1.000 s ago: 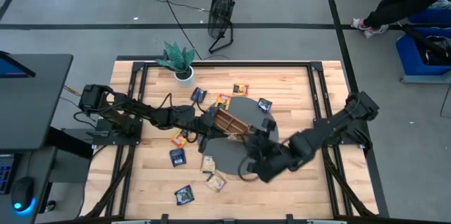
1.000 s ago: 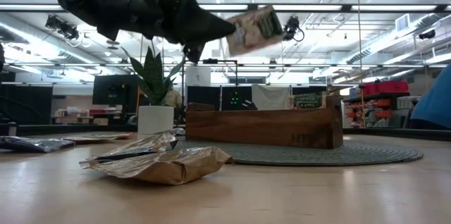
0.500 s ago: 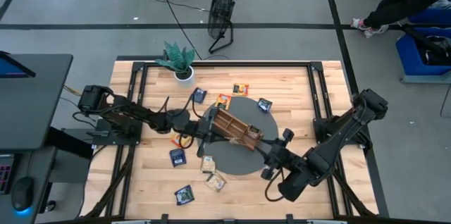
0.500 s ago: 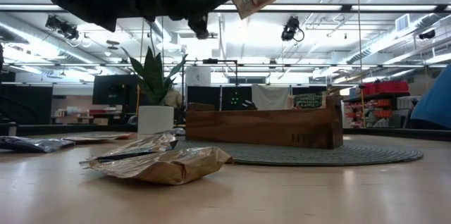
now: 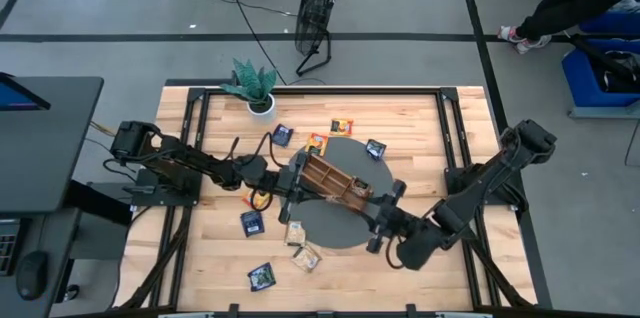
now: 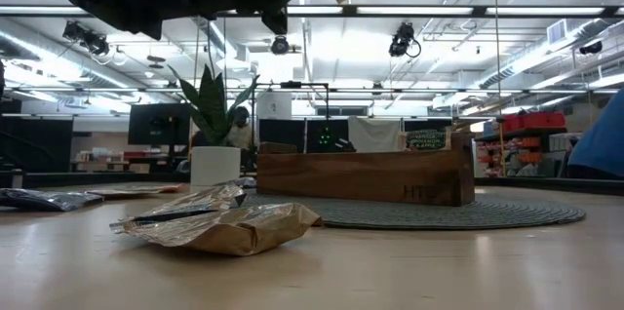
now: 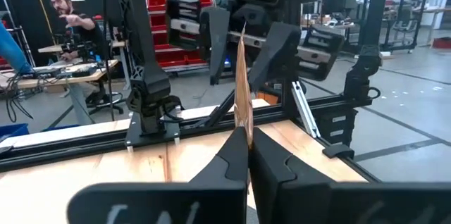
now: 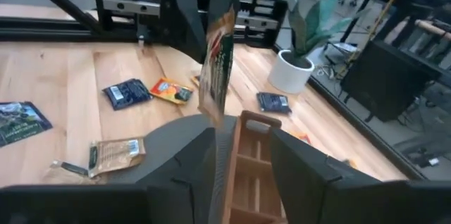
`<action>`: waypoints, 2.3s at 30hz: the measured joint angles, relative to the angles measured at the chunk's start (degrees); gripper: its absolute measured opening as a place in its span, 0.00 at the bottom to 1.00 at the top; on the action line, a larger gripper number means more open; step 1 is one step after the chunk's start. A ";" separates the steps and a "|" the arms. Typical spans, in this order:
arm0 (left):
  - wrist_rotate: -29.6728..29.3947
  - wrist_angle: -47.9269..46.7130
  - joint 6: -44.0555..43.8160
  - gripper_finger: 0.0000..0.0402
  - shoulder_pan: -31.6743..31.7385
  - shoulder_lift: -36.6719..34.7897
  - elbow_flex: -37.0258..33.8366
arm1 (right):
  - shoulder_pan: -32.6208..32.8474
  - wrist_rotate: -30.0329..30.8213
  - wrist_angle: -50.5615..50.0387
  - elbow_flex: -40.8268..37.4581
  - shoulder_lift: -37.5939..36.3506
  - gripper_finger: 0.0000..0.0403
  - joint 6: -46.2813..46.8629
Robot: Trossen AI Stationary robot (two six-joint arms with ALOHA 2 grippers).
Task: Pick & Place Tea
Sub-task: Put the brown tea bag into the right section of the wooden organizer
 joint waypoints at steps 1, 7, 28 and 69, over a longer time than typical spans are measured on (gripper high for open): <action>-0.01 0.09 -0.04 0.01 0.00 0.00 0.00 | -0.90 -1.48 1.29 0.00 0.00 0.35 -1.37; -0.01 -0.47 -0.32 0.01 0.00 0.00 0.00 | -3.50 -4.76 7.46 0.00 0.02 0.35 -9.12; -0.65 -0.65 -0.68 0.11 0.88 0.00 0.00 | -5.00 -10.22 7.96 0.00 0.07 0.01 -9.57; -5.35 -30.24 0.46 0.21 8.60 -26.06 -8.65 | -27.27 -49.51 -29.68 4.99 -10.14 0.00 13.75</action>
